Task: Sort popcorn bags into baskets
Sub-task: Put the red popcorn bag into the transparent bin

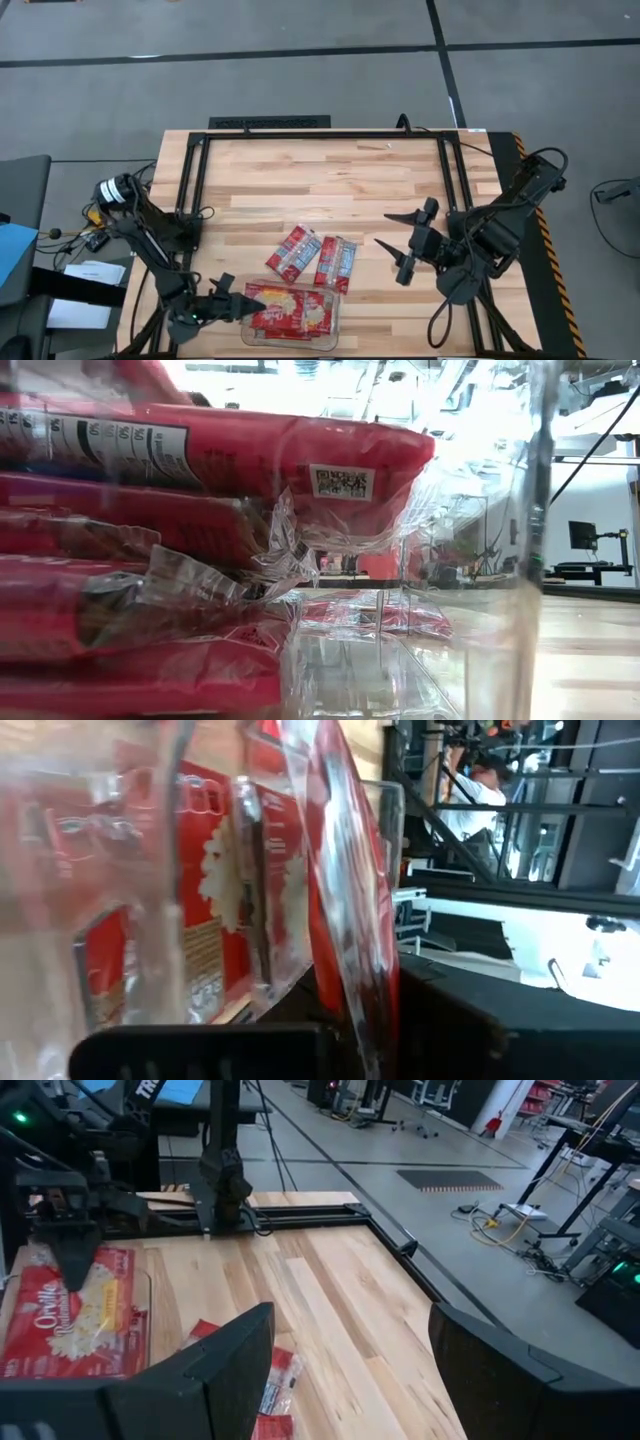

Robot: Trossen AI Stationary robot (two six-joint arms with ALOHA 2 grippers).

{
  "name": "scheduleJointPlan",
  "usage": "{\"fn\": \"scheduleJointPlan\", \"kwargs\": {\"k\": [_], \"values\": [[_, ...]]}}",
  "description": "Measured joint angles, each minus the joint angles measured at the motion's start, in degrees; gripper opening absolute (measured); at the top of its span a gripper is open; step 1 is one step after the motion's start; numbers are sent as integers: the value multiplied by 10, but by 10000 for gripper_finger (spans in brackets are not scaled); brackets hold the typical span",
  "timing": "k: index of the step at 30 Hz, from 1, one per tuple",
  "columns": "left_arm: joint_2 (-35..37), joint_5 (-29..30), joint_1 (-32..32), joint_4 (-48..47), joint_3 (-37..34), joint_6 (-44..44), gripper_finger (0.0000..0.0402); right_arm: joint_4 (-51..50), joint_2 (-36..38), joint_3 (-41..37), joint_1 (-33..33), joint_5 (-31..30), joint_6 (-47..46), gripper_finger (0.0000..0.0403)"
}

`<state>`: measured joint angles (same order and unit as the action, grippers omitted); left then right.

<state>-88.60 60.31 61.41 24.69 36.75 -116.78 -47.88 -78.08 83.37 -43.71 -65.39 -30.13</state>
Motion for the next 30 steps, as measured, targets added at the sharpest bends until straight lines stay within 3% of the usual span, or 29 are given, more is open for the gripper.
{"fn": "scheduleJointPlan", "kwargs": {"k": [5,8,15,20,24,30], "values": [[-13,-1,-12,-6,0,-6,23,-1,0,0,0,4,1,290],[-14,-6,-21,-6,0,-3,52,-4,0,0,0,11,1,290],[-12,-21,-24,13,1,14,184,-4,0,-6,0,13,1,290],[13,-81,-24,2,-3,6,269,-6,0,-6,0,24,1,290],[52,-98,-26,-55,-4,-6,307,-8,0,-6,0,24,1,290],[132,-109,-37,-201,-6,-44,317,-9,0,-6,0,24,1,290]]}}
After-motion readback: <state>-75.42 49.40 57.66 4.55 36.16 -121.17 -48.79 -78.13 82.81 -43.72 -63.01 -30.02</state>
